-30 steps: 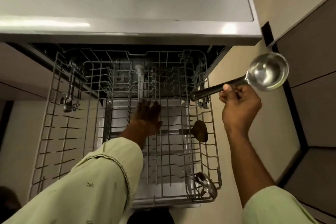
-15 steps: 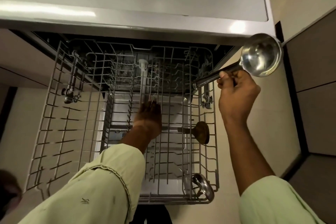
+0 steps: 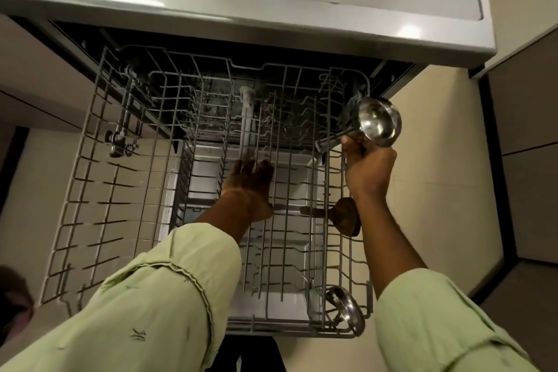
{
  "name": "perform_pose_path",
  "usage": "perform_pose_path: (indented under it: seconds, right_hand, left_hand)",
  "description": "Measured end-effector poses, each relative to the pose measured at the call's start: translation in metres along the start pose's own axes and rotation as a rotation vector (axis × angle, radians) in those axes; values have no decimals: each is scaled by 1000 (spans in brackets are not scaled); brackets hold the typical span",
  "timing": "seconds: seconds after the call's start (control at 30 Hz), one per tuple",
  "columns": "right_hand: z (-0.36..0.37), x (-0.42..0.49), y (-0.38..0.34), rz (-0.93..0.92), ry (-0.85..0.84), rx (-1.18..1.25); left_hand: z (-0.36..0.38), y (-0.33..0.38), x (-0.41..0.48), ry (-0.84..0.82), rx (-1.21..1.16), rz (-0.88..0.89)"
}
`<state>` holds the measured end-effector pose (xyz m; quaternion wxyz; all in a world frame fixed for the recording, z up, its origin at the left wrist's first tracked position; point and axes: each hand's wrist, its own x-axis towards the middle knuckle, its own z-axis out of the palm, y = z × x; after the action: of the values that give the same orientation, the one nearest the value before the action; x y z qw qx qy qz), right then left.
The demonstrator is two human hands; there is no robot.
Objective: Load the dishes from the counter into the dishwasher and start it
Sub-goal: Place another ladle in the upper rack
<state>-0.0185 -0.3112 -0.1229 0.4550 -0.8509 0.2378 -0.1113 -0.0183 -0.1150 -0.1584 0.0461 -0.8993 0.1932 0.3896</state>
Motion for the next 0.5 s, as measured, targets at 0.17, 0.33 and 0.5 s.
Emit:
perform_pose_path:
  seconds: [0.17,0.33,0.5]
  right_hand:
    - [18,9,13,193,-63,-34]
    - [22,15,12,236,-87,-106]
    - [19,18,11,271,-121,-147]
  left_hand:
    - [-4,2,0,-18,7,-9]
    - [0,2,1,9,-20,-20]
    - [2,1,0,19,-46,-14]
